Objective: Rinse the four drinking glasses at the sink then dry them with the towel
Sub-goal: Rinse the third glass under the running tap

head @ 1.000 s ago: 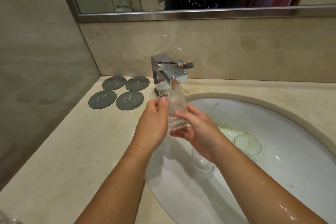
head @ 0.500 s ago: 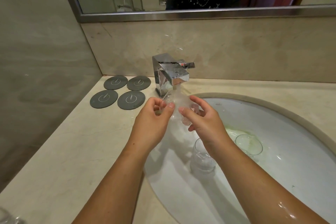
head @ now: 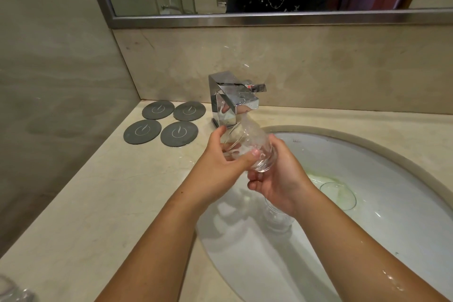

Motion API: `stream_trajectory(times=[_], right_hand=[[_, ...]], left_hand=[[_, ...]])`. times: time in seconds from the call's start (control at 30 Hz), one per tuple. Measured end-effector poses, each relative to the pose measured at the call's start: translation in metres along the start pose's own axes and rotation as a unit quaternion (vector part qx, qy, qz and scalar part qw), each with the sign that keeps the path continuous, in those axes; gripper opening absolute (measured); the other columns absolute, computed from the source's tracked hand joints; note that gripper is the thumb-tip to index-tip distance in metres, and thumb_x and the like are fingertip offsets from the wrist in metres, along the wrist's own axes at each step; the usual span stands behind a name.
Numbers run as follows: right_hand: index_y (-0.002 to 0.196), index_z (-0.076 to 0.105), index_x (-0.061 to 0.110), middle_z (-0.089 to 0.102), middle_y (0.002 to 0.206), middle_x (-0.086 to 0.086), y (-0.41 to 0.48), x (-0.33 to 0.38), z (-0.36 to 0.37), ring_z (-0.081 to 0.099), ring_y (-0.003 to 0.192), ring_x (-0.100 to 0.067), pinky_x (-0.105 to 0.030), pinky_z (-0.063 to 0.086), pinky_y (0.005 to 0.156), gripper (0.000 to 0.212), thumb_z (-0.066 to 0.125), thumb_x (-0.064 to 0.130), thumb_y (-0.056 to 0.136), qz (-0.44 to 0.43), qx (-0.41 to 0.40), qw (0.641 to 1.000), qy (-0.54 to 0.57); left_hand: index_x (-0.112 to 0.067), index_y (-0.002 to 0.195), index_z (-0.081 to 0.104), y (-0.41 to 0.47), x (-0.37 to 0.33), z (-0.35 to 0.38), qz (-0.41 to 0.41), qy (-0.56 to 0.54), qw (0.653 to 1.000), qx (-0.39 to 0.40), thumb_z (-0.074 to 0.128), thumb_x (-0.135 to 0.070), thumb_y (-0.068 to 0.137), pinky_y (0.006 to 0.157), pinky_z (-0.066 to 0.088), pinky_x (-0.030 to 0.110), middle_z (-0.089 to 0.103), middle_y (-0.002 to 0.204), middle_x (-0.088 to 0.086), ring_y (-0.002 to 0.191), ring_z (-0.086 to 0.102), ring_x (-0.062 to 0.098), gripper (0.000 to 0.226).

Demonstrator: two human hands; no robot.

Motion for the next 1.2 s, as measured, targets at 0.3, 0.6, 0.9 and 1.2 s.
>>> stream_trajectory(times=[0.3,0.6,0.9,1.2], right_hand=[[0.097,0.083,0.016,0.071,0.093,-0.009,-0.006,-0.01,0.015,0.063,0.068,-0.02,-0.035,0.043,0.067,0.06,0.032,0.047,0.101,0.06,0.098,0.993,-0.007],[0.11,0.075,0.015,0.076,0.086,-0.003,-0.006,0.02,-0.014,0.069,0.066,-0.018,-0.043,0.054,0.074,0.028,0.057,0.035,0.103,-0.077,-0.06,0.99,-0.097],[0.094,0.071,0.02,0.077,0.1,-0.003,-0.021,0.056,-0.019,0.074,0.077,-0.023,-0.045,0.059,0.071,0.02,0.055,0.008,0.1,-0.188,-0.089,0.966,-0.157],[0.103,0.061,0.065,0.066,0.125,0.01,-0.02,0.042,0.003,0.077,0.09,-0.013,-0.037,0.057,0.07,0.069,0.037,0.001,0.095,-0.141,0.006,0.883,-0.448]], left_hand=[[-0.03,0.13,0.055,-0.001,0.002,0.005,0.004,-0.071,0.997,-0.024,0.091,-0.04,0.075,0.095,0.058,0.037,0.079,0.113,-0.01,0.102,0.076,0.009,0.067],[-0.032,0.135,0.052,-0.009,-0.025,-0.01,0.124,0.174,0.967,-0.139,0.092,-0.044,0.066,0.09,0.047,0.015,0.06,0.124,-0.016,0.113,0.061,0.006,0.08],[-0.029,0.143,0.048,-0.013,-0.031,-0.012,0.172,0.287,0.929,-0.158,0.089,-0.027,0.071,0.09,0.024,0.009,0.05,0.13,-0.013,0.113,0.035,0.007,0.083],[-0.027,0.143,0.05,-0.012,-0.032,-0.012,0.2,0.334,0.909,-0.147,0.089,-0.019,0.071,0.091,0.022,0.01,0.05,0.135,-0.01,0.118,0.037,0.013,0.083]])
Point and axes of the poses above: each hand's wrist, its own y-axis towards the middle knuckle, its own z-axis out of the palm, x = y × z, the point moved 8 cm from there along y, towards the middle knuckle
